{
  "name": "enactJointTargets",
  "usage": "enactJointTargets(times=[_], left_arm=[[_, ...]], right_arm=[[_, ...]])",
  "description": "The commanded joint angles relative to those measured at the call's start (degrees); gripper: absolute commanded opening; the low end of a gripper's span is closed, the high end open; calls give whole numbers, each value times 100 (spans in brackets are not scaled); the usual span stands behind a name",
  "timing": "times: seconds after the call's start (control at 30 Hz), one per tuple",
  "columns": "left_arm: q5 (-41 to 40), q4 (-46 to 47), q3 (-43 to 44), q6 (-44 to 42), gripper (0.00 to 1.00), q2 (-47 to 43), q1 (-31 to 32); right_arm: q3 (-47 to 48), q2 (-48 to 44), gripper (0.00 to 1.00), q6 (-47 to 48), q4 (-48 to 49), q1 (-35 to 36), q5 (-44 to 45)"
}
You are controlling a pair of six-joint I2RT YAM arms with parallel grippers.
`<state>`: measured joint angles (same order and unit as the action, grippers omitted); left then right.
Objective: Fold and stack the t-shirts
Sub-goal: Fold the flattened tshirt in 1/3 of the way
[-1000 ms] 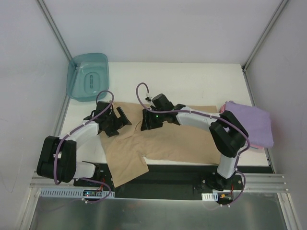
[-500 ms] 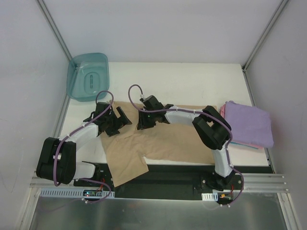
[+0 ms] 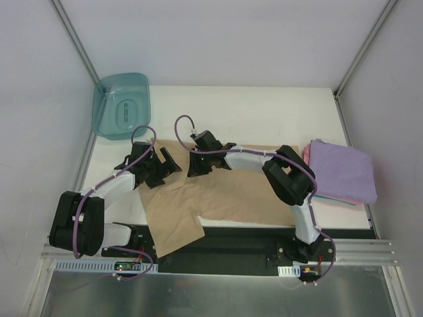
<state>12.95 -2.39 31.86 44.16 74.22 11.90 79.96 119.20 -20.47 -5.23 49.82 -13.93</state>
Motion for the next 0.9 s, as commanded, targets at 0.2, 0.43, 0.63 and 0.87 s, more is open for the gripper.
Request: enactJointTargets(times=[0.2, 0.43, 0.63, 0.87], left_arm=[[-355, -332, -285, -22, 99, 14, -65], [-451, -341, -338, -57, 99, -39, -162], [-443, -402, -347, -136, 99, -47, -250], [-469, -455, -382, -162, 99, -179, -258]], right_arm=[[116, -124, 1, -203, 119, 45, 5], [-104, -713, 1, -72, -469, 28, -4], [27, -924, 1, 78, -1338, 27, -92], [265, -837, 1, 166, -2428, 27, -40]])
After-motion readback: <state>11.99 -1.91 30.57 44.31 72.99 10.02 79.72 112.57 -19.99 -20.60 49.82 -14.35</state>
